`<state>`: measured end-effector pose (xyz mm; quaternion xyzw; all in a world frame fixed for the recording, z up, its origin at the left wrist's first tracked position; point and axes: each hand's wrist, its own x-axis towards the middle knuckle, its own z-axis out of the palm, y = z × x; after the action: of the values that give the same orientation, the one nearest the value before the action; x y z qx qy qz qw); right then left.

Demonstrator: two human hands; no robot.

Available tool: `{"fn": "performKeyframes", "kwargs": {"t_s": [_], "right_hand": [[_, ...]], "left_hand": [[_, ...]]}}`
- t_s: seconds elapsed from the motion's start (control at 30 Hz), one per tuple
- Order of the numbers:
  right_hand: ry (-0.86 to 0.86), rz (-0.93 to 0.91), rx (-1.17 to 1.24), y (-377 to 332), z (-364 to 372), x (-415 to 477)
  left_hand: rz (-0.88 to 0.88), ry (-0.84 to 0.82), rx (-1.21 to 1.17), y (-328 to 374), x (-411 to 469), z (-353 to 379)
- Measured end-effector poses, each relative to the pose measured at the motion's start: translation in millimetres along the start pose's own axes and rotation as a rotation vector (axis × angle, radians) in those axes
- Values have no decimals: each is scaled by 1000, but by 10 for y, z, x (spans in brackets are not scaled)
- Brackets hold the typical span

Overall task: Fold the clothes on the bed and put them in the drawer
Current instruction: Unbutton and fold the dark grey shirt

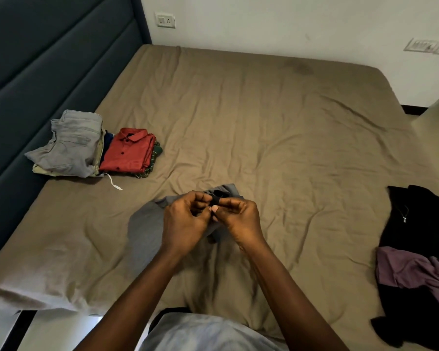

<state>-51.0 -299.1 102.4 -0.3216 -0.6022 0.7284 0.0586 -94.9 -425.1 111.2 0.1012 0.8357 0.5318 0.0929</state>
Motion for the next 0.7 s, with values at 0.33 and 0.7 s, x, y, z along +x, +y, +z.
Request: {"fn": "performKeyframes", "kwargs": {"t_s": [0.33, 0.7], "right_hand": [[22, -210, -334, -97, -108, 55], [234, -41, -253, 138, -45, -3]], "left_hand": [[-2, -246, -181, 86, 215, -175], [-378, -274, -520, -105, 53, 41]]}}
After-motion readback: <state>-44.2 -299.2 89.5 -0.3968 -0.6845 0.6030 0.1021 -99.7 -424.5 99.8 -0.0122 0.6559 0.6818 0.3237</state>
